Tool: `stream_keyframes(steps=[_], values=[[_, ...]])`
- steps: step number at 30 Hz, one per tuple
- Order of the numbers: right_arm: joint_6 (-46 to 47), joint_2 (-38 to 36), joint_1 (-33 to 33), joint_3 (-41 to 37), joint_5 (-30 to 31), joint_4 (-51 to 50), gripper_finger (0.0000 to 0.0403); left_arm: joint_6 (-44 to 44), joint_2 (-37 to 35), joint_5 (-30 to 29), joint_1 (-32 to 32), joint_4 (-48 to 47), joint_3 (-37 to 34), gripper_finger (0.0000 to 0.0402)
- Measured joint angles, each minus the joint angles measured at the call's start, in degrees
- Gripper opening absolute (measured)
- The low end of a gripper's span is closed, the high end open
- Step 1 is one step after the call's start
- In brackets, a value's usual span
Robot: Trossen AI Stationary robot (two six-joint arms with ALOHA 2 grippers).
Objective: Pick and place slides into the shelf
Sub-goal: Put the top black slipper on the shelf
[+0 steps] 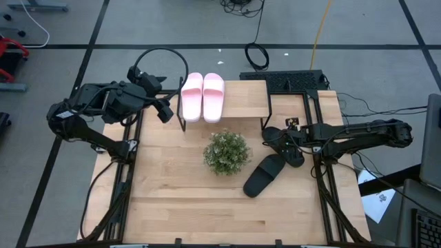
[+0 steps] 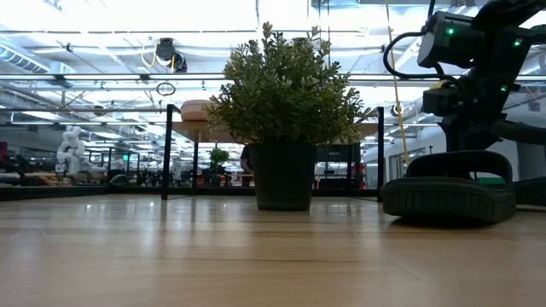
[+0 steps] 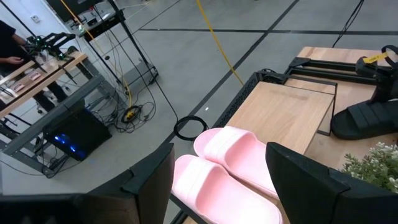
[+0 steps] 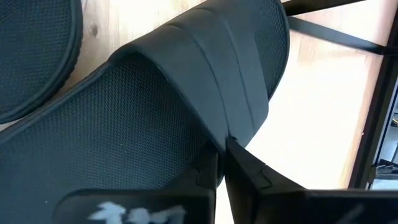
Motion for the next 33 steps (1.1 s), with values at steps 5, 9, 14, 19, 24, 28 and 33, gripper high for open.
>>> stream_keyframes(steps=[5,9,14,19,24,28,33], values=[[0.1,0.0,0.0,0.2,0.0,-1.2,0.0004,-0.3,0.0,0.0,0.0,0.0,0.0,0.0255],[2.1,0.0,0.0,2.8,0.3,-7.9,0.0003,-0.9,0.0,0.0,0.0,0.0,0.0,0.0255],[7.8,0.0,-0.1,6.9,0.1,-17.6,0.0002,-0.9,0.0,0.0,0.0,0.0,0.0,0.0255],[8.4,-0.2,-0.1,10.6,0.1,-19.3,0.0001,-0.9,0.0,0.0,0.0,0.0,0.0,0.0255],[9.3,-0.2,-0.1,17.3,0.0,-23.7,0.0001,-0.9,0.0,0.0,0.0,0.0,0.0,0.0255],[9.2,-0.2,0.0,24.6,-3.1,-29.5,0.0001,-1.0,0.0,0.0,0.0,0.0,0.0,0.0255],[9.5,-0.2,0.0,34.2,-9.9,-33.3,0.0001,-0.9,0.0,0.0,0.0,0.0,0.0,0.0255]])
